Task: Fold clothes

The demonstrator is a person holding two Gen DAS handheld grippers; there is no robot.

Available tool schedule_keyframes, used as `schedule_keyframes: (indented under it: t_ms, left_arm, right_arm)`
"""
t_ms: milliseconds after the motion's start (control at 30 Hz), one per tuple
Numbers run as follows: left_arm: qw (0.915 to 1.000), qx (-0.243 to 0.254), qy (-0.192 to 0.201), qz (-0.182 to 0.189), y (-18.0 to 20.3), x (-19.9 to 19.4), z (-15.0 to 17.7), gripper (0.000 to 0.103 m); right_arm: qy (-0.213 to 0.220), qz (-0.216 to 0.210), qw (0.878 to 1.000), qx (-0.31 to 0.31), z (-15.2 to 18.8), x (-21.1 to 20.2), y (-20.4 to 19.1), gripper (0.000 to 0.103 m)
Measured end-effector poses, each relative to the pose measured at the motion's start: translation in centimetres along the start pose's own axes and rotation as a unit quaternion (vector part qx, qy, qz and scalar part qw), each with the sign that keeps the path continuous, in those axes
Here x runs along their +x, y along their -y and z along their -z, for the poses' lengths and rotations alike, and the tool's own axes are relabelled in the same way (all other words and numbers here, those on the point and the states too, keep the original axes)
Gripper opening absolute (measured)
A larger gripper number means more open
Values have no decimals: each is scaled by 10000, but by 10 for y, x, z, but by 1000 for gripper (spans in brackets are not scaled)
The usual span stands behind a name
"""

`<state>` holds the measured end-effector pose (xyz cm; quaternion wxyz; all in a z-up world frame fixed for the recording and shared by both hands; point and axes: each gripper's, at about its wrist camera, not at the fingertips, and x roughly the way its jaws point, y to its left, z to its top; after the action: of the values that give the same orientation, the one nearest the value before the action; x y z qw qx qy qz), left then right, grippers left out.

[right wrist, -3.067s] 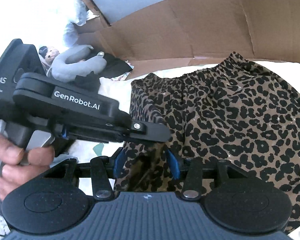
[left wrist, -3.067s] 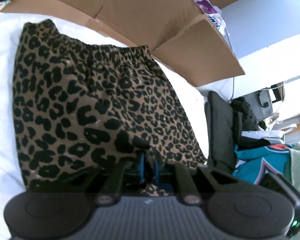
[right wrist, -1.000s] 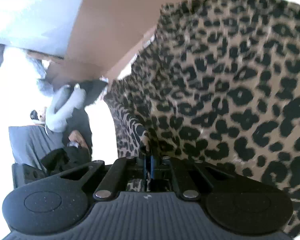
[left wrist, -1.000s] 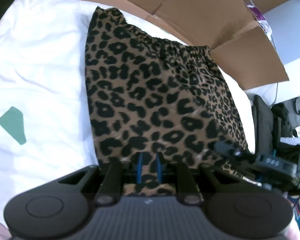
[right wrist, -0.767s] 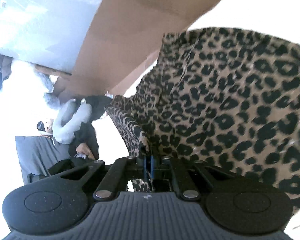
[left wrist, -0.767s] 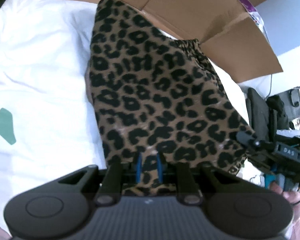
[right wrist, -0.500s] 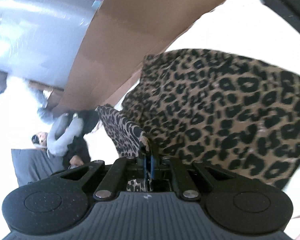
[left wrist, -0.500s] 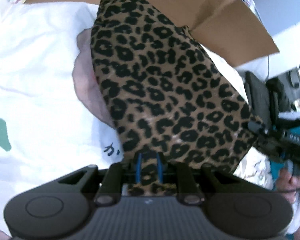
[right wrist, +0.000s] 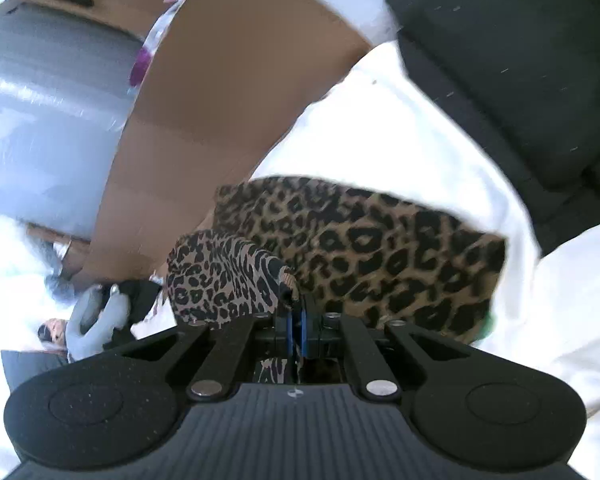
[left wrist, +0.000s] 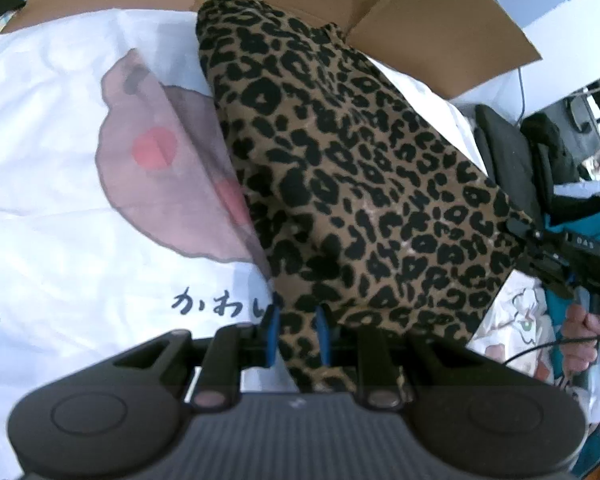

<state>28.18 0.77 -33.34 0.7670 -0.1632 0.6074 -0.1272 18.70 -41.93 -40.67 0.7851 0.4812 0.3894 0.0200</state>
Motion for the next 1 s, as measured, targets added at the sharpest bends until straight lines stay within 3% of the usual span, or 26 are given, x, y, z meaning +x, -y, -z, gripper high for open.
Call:
schedule_keyframes:
  t_ms: [233,600,767,1000]
  left_arm:
    - [9980,473,-276,-322,16,0,-17,20]
    - [9959,785,27,-455,55,-4,-82,21]
    - [9949,862,219,-467,84,-2,-109,22]
    - [9949,756,369,-564,110,18,-145,22]
  right_arm:
    - [298,206,9991,229,-5,-1,29,1]
    - [518,585,9956,517,3,5,70,2]
    - [727,361,9920,965,13,0,87,5]
    - [950,254,9897,1043,21,-4,93,3]
